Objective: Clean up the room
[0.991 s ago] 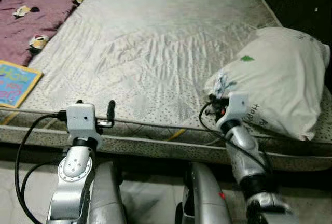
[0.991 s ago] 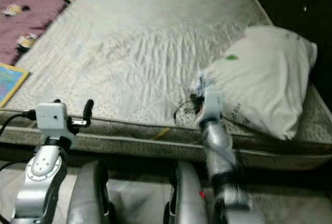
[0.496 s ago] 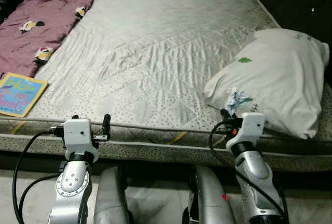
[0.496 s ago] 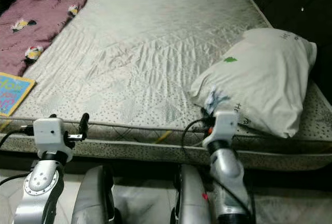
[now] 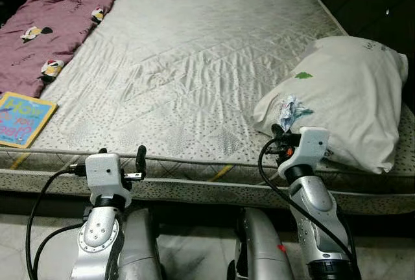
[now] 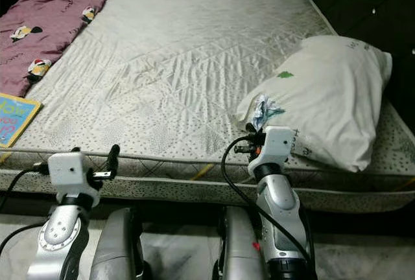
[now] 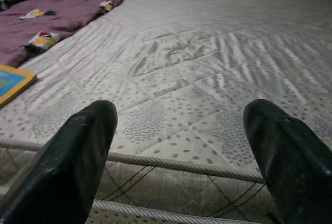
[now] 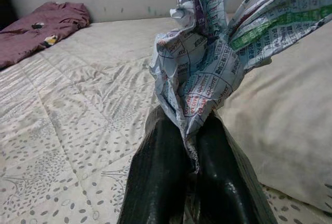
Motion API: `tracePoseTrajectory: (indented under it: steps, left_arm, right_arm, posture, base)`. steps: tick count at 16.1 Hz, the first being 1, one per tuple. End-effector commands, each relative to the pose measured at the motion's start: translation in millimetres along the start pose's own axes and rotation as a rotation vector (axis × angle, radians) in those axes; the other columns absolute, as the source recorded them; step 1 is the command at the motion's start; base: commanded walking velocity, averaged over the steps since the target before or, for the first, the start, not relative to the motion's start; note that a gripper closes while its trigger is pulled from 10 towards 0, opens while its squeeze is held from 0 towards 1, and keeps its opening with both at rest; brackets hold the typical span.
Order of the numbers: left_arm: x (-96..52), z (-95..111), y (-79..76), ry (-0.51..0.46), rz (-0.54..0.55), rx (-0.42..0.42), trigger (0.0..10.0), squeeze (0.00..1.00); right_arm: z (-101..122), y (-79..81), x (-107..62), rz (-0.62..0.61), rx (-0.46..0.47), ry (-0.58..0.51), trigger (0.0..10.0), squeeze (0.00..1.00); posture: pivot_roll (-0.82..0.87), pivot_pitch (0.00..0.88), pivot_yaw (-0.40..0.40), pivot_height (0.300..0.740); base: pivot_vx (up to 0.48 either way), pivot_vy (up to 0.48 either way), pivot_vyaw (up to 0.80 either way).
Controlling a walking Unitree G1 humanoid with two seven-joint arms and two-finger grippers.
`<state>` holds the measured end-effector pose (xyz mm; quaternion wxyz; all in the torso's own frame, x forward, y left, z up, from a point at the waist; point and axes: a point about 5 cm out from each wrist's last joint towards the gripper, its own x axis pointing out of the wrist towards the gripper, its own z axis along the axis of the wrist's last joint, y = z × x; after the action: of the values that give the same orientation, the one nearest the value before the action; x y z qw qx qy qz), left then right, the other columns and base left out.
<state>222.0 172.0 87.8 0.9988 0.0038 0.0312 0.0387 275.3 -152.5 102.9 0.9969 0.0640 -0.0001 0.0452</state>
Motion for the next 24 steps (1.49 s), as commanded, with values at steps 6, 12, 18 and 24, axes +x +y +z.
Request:
tracePoseTrajectory:
  steps: [6,12,18,24]
  left_arm:
    - [-0.7,5.8,-0.7,-0.010,0.007,0.002,10.0,0.00]
    - [1.8,8.0,-3.3,-0.016,-0.003,-0.012,10.0,0.00]
    - [5.0,10.0,-2.5,-0.027,0.005,0.009,10.0,0.00]
    - [2.1,7.0,-5.2,-0.006,0.003,0.009,10.0,0.00]
  right_arm:
    - [7.1,-5.6,8.5,-0.017,-0.042,0.014,10.0,0.00]
    - [7.5,-9.7,9.6,-0.032,-0.055,0.023,10.0,0.00]
    - [8.2,-11.7,11.4,-0.037,-0.071,0.026,10.0,0.00]
    - [4.3,-14.8,11.6,-0.036,-0.100,0.053,10.0,0.00]
  posture:
    - [0.00,0.000,-0.035,0.641]
    - [-0.01,0.000,-0.041,0.707]
    - [-0.01,0.000,-0.044,0.740]
    - [-0.01,0.000,-0.053,0.740]
  base:
    - [0.000,0.000,0.00]
    - [0.000,0.000,0.00]
    - [0.000,0.000,0.00]
    - [0.000,0.000,0.00]
